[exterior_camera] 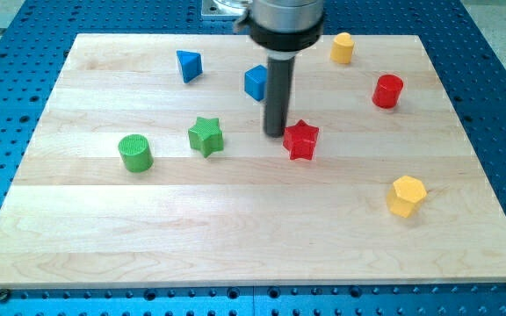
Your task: Move the green blocks to the bottom left
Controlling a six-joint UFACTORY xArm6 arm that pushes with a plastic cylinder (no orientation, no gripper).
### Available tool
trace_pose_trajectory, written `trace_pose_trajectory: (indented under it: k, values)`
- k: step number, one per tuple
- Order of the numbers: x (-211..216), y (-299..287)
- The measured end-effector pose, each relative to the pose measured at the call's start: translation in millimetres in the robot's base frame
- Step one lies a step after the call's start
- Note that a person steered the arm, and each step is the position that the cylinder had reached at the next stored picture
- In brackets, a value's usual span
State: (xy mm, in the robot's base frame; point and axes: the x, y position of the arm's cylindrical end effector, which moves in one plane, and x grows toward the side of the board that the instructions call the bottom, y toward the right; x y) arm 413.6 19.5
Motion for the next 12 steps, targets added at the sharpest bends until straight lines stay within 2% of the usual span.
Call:
trace_pose_trajectory:
  k: [2,5,7,9,10,11,12]
  values:
    - [5.6,-26.9]
    - [12.9,-145.2]
    - [14.0,-157.1]
    - [67.9,-220.1]
    - [62.6,-216.3]
    - [66.7,-172.3]
    - [89.1,-194.0]
